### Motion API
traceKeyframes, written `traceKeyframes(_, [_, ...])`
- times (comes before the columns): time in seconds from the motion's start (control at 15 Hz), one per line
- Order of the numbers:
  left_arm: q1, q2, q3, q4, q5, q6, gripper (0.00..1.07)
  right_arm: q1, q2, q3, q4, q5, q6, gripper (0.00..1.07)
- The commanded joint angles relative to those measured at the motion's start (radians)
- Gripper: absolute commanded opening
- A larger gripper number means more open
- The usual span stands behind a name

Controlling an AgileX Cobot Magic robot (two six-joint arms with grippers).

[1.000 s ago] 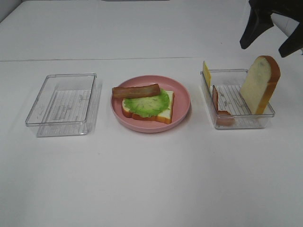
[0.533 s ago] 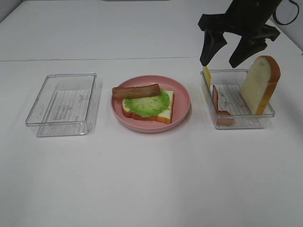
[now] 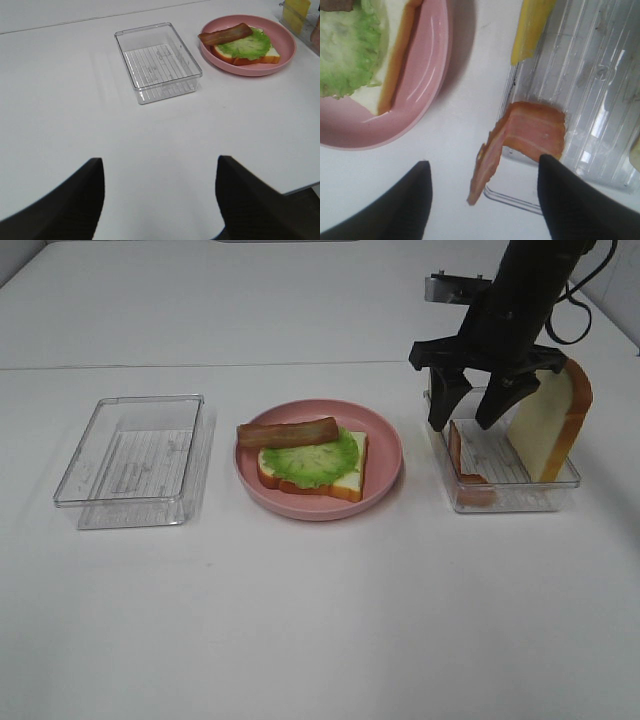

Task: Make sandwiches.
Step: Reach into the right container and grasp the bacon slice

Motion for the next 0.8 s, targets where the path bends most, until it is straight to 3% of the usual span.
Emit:
traceKeyframes(0.07, [-0.001,-0.022,0.003,0.008,-0.012,0.002,0.62,0.002,0.027,-0.006,-0.037,-0.010,0.034,0.50])
traceKeyframes(0.33, [-0.001,-0.022,0.003,0.008,-0.012,0.002,0.62,0.002,0.045,-0.006,-0.062,-0.027,0.055,0.31])
traceKeyframes(0.53, [-0.001,-0.022,0.003,0.008,-0.012,0.002,0.62,0.002,0.048,-0.006,-0.061,-0.018,0.053,0.00])
traceKeyframes(0.8, [-0.001,-0.022,0.003,0.008,-0.012,0.002,0.62,0.002,0.040,-0.006,-0.059,0.003,0.048,0.00])
